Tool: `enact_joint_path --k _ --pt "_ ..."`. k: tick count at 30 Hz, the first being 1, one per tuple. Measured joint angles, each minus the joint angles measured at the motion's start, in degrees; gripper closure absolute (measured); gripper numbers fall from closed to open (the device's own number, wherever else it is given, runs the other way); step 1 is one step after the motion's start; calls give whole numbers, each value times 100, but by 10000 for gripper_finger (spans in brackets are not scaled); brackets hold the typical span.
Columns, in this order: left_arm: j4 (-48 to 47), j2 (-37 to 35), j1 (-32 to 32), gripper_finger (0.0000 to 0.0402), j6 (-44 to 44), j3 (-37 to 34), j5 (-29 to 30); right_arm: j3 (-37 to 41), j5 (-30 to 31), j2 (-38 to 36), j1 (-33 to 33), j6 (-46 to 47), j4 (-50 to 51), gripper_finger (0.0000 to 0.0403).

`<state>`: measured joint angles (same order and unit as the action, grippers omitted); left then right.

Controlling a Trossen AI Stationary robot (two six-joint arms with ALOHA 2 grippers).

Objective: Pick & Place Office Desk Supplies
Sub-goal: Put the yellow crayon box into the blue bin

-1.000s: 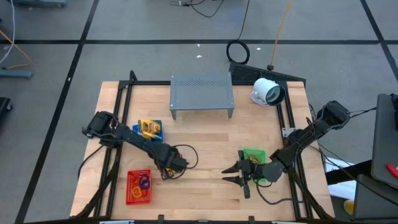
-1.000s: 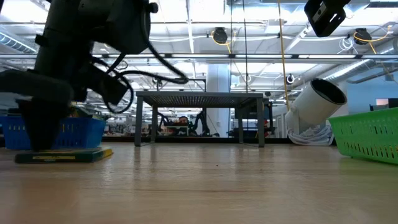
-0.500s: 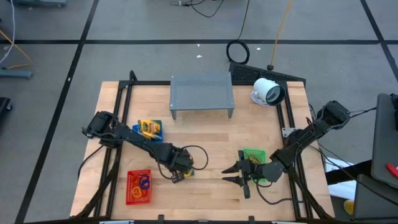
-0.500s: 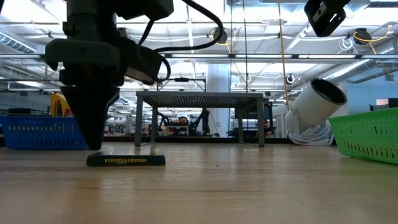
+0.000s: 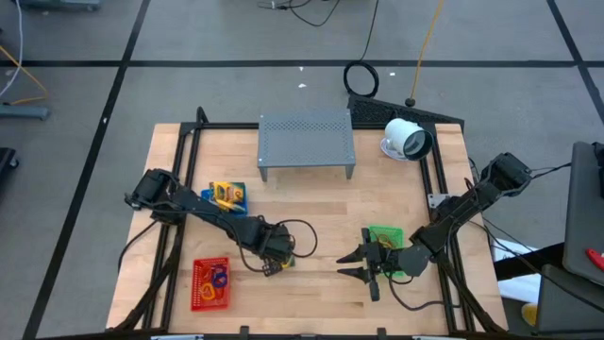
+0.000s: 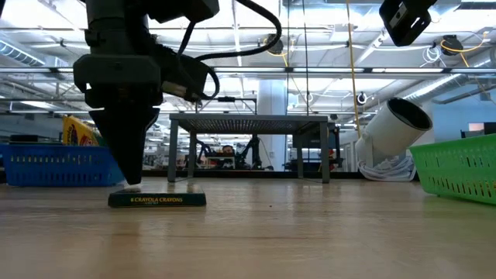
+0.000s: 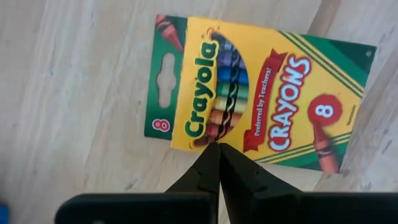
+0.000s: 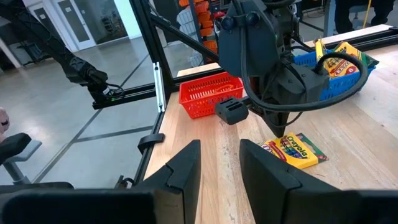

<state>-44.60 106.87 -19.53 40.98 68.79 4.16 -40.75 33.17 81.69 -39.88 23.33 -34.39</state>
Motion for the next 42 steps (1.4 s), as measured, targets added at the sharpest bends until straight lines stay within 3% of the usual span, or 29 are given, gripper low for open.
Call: enact_joint_path --k 10,20,29,36,42 --pt "-786 -52 0 392 382 -2 48 -2 0 0 0 2 0 303" --pt "-711 -33 -11 398 596 -2 151 -2 0 0 0 2 4 303" --pt "-58 -31 -120 398 556 -2 194 -2 0 0 0 2 2 303" --pt "-43 -31 -104 377 498 -2 199 -2 0 0 0 2 -7 303" --pt "-179 -87 -127 397 465 -2 0 -3 0 0 0 123 16 303"
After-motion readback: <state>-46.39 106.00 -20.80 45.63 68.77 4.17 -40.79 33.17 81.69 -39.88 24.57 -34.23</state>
